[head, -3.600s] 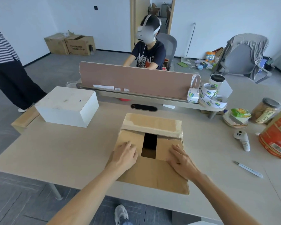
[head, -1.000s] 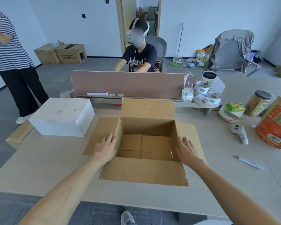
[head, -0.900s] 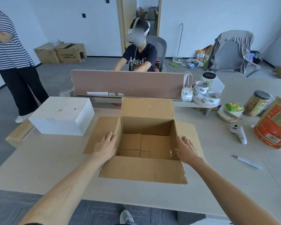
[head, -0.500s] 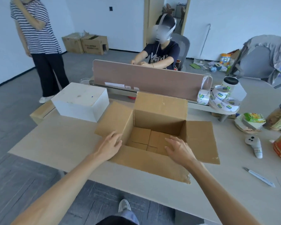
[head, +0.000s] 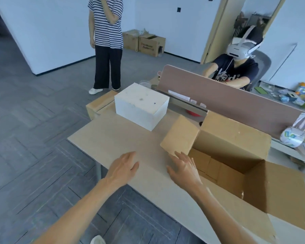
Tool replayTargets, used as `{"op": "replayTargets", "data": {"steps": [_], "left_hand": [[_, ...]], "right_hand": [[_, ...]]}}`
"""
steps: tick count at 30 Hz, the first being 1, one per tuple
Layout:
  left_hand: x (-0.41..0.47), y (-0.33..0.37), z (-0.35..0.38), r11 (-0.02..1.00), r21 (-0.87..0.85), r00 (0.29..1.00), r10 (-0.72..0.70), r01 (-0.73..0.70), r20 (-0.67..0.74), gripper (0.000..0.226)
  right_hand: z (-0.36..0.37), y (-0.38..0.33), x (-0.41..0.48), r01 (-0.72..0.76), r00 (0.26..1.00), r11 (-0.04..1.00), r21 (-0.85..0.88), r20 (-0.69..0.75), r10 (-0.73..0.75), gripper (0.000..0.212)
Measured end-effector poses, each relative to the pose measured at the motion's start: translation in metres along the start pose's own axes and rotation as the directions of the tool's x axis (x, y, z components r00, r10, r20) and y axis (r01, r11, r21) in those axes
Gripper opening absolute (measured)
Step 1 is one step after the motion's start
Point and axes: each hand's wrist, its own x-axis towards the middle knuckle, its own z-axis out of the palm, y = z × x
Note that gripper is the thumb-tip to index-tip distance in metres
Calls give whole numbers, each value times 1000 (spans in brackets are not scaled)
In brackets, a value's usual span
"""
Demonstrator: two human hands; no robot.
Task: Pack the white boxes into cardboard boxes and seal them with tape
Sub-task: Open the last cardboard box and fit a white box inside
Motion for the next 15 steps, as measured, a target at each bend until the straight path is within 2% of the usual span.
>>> {"op": "replayTargets", "data": {"steps": [6, 11, 15], "left_hand": [[39, -102, -25, 1000, 17, 1000, 7, -7, -8, 51], [94, -141, -50, 999, -1, 997, 34, -34, 69, 53], [150, -160, -60, 996, 58, 993, 67, -73, 101, 52]], "right_hand": [[31, -82, 72, -11, 998, 1000, 26, -61, 13, 54], [42, -113, 117, -162, 983, 979, 121, -64, 171, 57], [49, -117, 154, -255, 964, 955, 154, -42, 264, 60]]}}
